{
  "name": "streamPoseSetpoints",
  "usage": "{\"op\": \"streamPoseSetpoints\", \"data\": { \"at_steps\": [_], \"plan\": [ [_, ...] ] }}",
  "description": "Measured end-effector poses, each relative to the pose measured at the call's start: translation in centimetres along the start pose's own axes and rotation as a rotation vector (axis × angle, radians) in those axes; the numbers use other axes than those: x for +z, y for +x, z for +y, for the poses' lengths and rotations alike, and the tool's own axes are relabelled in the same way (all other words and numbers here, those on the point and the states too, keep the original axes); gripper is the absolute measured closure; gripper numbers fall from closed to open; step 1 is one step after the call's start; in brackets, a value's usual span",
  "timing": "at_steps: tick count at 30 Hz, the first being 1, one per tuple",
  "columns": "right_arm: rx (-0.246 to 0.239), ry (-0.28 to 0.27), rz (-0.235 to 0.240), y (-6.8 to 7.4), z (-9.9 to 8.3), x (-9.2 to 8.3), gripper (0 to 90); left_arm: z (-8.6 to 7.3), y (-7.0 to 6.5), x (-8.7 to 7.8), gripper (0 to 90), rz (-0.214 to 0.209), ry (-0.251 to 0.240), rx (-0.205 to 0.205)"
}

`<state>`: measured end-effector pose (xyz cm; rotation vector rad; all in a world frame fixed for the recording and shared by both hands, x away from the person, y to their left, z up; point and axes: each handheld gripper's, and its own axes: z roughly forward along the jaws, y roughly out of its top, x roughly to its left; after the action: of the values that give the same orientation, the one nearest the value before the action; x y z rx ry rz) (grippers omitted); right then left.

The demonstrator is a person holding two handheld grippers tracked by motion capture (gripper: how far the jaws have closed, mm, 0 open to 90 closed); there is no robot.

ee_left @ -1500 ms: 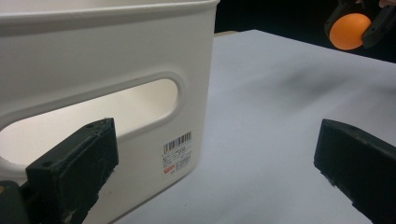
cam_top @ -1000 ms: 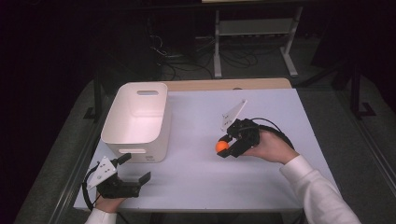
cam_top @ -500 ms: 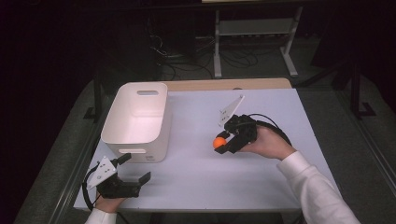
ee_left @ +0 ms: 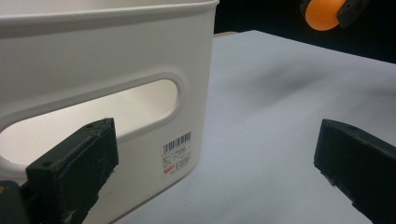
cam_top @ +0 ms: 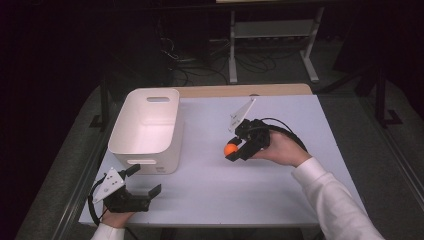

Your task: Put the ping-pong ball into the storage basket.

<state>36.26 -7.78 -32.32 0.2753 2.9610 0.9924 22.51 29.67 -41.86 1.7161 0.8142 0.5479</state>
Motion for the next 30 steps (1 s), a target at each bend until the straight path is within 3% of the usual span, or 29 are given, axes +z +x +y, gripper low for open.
{"op": "streamPoseSetpoints", "data": {
  "at_steps": [10, 16, 21, 24, 30],
  "plan": [
    [-0.016, 0.005, 0.001, -0.4, 1.1, 0.6, 48.9, 0.0, 0.0, 0.0, 0.0, -0.002, -0.001, -0.001],
    [-0.047, 0.015, -0.023, -0.5, 2.2, 0.3, 48.9, 0.0, 0.0, 0.0, 0.0, -0.003, -0.003, 0.000],
    [-0.029, 0.018, -0.021, -0.6, 2.7, 0.2, 48.9, 0.0, 0.0, 0.1, 0.0, -0.005, -0.009, -0.001],
    [-0.052, 0.012, -0.026, -0.8, 3.1, 0.2, 48.9, 0.0, 0.0, 0.0, 0.0, -0.004, -0.001, -0.001],
    [-0.051, 0.040, -0.021, -0.5, 3.7, 0.4, 48.9, 0.0, 0.0, 0.0, 0.0, -0.005, -0.006, 0.005]
  ]
}}
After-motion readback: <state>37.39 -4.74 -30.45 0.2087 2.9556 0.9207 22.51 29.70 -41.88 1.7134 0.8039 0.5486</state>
